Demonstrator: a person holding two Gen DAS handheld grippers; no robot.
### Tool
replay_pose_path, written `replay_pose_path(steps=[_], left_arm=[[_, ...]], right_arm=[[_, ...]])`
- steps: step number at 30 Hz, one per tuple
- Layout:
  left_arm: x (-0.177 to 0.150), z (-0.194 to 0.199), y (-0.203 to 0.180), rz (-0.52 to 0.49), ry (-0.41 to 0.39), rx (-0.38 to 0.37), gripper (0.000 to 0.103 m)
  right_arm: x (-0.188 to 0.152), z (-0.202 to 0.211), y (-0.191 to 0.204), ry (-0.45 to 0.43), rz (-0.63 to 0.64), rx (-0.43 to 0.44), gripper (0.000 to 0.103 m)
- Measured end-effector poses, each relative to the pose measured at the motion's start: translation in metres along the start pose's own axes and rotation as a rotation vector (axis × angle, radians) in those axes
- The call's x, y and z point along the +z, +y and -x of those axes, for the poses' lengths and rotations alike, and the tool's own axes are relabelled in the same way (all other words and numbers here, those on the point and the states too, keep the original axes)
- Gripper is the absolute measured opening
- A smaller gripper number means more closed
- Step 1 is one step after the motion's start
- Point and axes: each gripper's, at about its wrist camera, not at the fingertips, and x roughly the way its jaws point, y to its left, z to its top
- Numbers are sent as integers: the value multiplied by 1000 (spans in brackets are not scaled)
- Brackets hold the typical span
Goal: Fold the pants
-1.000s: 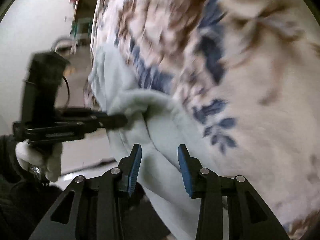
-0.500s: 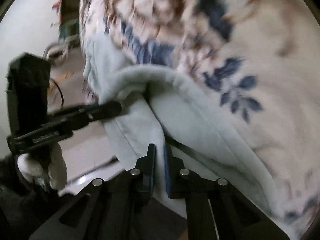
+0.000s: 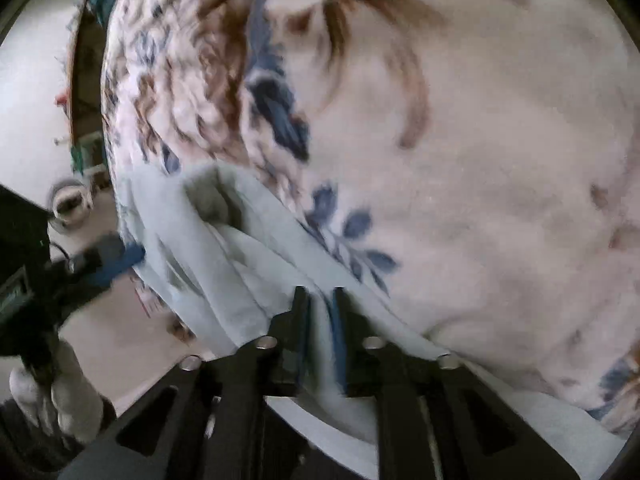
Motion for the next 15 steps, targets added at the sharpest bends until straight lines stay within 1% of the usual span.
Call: replay_pose_path(steps=[1,2,3,4,5,6,7,8,9,10,11,12,13,14,15], left_arm=[[1,-2,3,5,8,4,35],[2,-3,6,11,10,9,35],[2,-3,9,10,10,13,35],[2,-4,11,6,11,21,35],[1,-4,13,6,11,27,35],[-1,-5,15,11,12,26,35],[-2,-5,16,16,15,24,35],[-3,-6,17,16,19,26,35],[-4,-6,18,15,17,30,35],[-4,-7,18,13,14,36,35],[-5,-7,19,7,11,47,35],[-6,-8,19,5,10,52,35],[-6,-8,20,5,10,54,35],[-7,-8,22,8,11,55,35],[-8,-9,24,11,14,58,35]], right_arm=[[2,8,1,-20,13,12,29],[3,20,1,-46,24,33,43],[7,29,2,-74,30,57,58],[12,32,3,-82,32,96,61],[18,33,2,-74,27,138,61],[26,29,2,-47,28,174,61],[33,23,4,-23,41,189,61],[41,14,8,16,57,198,61],[47,-2,11,84,73,207,61],[50,-16,12,134,81,181,61],[48,-19,15,152,106,154,58],[45,-26,25,165,162,105,46],[41,-29,32,170,203,75,33],[35,-28,37,165,221,48,19],[30,-23,41,132,226,7,18]])
